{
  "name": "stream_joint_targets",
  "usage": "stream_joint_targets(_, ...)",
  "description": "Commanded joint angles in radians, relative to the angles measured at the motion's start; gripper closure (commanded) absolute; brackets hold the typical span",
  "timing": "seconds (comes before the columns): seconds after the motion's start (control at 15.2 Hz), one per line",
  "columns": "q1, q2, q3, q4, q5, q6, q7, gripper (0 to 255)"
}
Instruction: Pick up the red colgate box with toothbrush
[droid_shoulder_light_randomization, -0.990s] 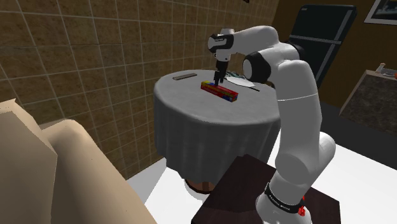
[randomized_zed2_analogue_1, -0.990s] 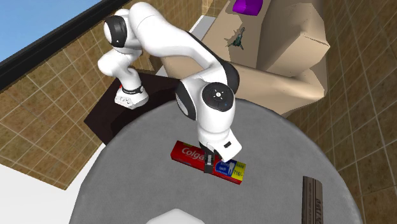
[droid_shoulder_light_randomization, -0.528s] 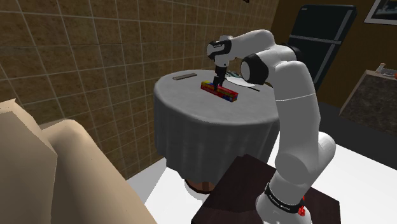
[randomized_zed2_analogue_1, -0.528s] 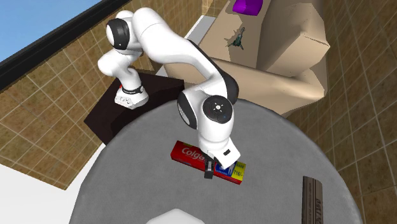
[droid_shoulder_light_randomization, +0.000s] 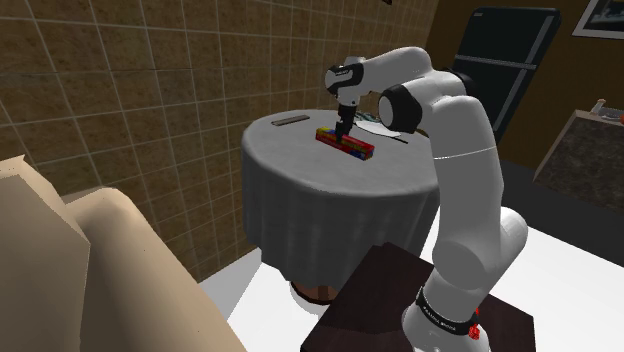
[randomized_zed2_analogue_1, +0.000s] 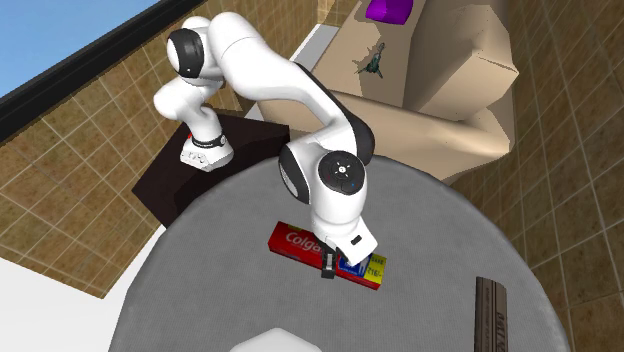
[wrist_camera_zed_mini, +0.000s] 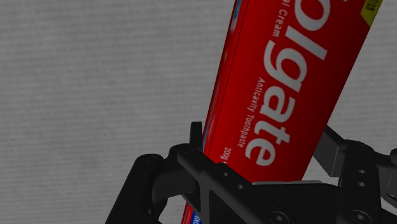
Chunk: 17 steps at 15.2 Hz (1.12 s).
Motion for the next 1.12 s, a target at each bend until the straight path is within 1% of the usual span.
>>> stream_joint_targets(0.0, 0.000, 0.001, 0.000, -0.001, 0.000, 0.000, 0.000, 255)
stream_joint_targets(0.13, 0.000, 0.002, 0.001, 0.000, 0.000, 0.000, 0.001, 255)
stream_joint_targets(0.59, -0.010, -0.006, -0.004, 0.084, -0.006, -0.089, 0.009, 255)
stream_joint_targets(1.06, -0.028, 0.001, -0.005, 0.192, -0.007, -0.188, 0.017, 255)
